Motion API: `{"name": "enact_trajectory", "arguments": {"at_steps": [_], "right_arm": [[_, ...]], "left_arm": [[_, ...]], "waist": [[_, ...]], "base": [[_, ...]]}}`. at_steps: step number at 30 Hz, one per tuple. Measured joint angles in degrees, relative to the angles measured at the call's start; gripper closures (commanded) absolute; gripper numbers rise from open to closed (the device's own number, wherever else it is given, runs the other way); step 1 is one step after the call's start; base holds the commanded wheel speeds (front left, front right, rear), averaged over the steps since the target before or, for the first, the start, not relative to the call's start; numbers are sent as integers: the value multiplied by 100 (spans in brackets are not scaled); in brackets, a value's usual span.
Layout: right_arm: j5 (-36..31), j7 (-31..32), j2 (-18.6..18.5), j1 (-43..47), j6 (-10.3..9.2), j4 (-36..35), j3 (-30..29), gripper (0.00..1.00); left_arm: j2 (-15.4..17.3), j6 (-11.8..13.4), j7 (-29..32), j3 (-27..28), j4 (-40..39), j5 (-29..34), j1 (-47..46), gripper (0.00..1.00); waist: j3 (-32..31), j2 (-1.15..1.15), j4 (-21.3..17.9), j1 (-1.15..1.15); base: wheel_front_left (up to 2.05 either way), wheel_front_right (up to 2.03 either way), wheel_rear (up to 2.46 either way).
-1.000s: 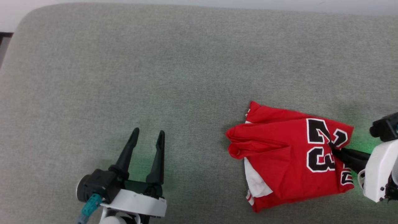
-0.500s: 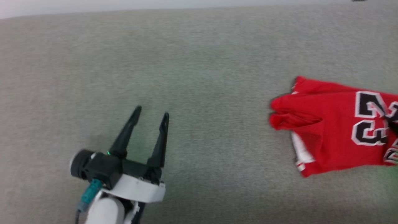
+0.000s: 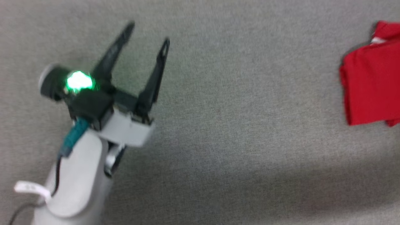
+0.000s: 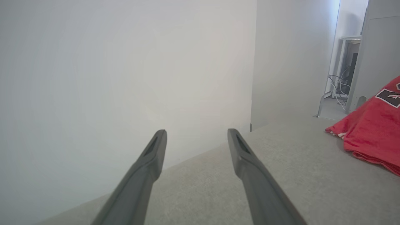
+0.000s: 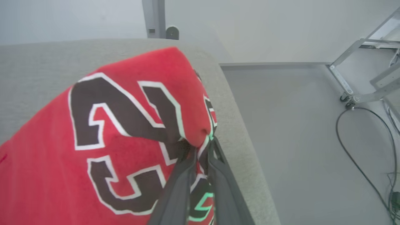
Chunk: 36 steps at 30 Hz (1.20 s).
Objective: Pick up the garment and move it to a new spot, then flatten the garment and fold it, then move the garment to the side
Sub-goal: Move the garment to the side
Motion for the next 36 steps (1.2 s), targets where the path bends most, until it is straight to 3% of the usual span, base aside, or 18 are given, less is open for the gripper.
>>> {"name": "enact_trajectory", "arguments": {"at_steps": [10,22,24,36], "right_arm": [[-527,-258,110,-1375,0,1502,515,100],[-1199,-934,794,-2179,0,3153,896,100],[-1207,-955,851,-2203,0,3256,915,2],[-1125,-1543,843,-1590,0,3036,1143,0]], "left_arm": [[174,0,0,-498,363,44,-1393,0],[107,0,0,-563,627,-105,-1583,0],[87,0,0,-541,611,-132,-1552,0],[-411,12,0,114,498,-137,-227,0]], "waist": [[803,0,-80,0],[942,0,15,0],[897,0,23,0],[263,0,232,0]], "base": [[0,0,0],[0,0,0],[0,0,0],[0,0,0]]}}
